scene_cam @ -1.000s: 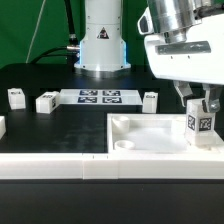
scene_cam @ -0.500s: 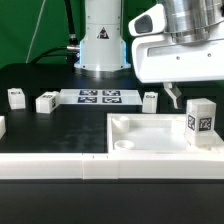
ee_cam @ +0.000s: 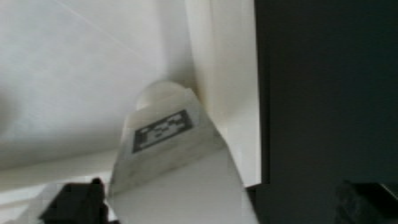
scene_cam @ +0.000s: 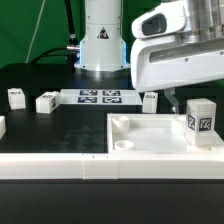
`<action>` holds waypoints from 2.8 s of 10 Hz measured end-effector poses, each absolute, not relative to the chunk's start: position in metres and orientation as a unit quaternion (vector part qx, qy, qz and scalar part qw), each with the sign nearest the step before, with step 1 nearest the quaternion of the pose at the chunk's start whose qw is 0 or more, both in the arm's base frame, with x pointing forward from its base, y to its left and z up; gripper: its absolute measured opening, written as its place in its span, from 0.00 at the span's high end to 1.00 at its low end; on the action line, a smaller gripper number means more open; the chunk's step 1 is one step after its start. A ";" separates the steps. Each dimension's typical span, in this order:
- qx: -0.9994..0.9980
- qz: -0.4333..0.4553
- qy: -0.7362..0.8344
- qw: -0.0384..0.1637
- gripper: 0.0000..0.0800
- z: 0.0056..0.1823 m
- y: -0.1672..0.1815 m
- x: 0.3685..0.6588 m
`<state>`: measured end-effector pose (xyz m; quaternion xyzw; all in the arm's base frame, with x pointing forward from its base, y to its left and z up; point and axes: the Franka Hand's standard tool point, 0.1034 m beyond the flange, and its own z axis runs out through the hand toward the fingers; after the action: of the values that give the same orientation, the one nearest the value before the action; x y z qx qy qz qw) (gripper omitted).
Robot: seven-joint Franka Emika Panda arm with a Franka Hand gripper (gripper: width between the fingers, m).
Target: Assemble one leg
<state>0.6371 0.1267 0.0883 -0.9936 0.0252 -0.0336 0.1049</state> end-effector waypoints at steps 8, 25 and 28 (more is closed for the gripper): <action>-0.993 -0.036 -0.057 0.099 0.64 0.086 0.113 0.637; -0.766 0.047 0.629 0.123 0.63 0.083 0.116 0.632; -0.808 0.054 0.574 0.119 0.26 0.083 0.117 0.629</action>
Offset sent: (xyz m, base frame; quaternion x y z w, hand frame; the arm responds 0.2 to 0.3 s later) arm 0.0000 0.0000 0.0000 0.0000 0.0000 0.0000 1.0000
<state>0.6293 0.1166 0.0833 -0.8085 0.5738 0.0537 0.1194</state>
